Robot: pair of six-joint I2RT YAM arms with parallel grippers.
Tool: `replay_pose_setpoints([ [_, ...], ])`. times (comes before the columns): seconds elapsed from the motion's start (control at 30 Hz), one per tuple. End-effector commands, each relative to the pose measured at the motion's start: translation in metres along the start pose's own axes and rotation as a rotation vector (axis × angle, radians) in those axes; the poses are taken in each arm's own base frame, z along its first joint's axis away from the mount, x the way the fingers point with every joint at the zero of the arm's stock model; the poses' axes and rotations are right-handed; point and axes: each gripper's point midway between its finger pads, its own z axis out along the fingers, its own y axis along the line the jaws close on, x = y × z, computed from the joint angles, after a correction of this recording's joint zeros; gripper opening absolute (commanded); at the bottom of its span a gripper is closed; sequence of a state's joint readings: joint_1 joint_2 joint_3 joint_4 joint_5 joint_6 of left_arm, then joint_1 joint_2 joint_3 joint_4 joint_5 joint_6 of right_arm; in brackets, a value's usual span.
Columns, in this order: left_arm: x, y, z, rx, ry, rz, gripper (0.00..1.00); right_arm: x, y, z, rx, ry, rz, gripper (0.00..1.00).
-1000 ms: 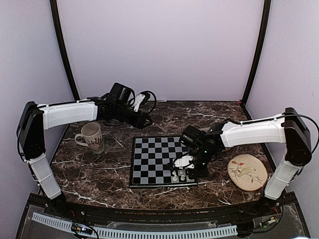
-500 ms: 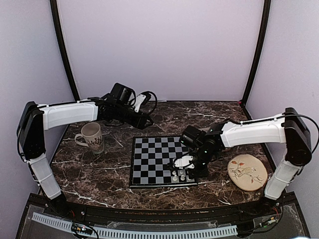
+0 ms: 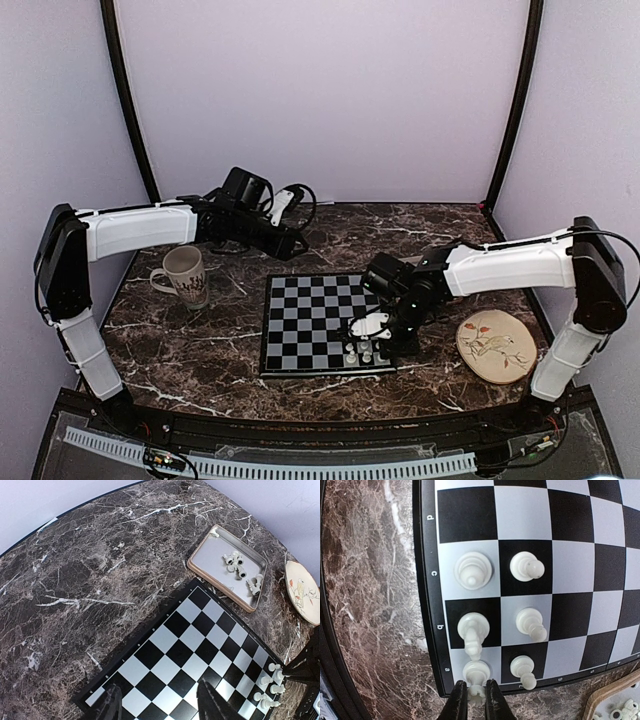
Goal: Set up the chess pieces on the board
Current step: Place the rook at h1.
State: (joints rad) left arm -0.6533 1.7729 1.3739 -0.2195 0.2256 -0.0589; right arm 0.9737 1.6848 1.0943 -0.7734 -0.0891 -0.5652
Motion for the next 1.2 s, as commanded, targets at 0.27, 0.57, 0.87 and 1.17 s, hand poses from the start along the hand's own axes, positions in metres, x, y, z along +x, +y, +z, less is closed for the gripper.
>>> replay_pose_setpoints([
  [0.27,-0.008,-0.006,-0.003,0.006,-0.007,0.021,0.53,0.002,0.004,-0.005,0.007,-0.003,-0.007,0.16],
  [0.57,-0.007,-0.007,-0.003,0.005,-0.003,0.024,0.53,-0.008,0.001,-0.018,0.023,-0.032,-0.009,0.21],
  [0.87,-0.006,-0.011,-0.003,0.031,-0.017,0.06,0.65,-0.025,-0.031,-0.09,0.096,-0.216,0.022,0.3],
  [1.17,-0.021,-0.066,-0.02,0.108,-0.123,0.189,0.99,0.013,-0.115,-0.168,0.4,-0.386,0.248,0.37],
])
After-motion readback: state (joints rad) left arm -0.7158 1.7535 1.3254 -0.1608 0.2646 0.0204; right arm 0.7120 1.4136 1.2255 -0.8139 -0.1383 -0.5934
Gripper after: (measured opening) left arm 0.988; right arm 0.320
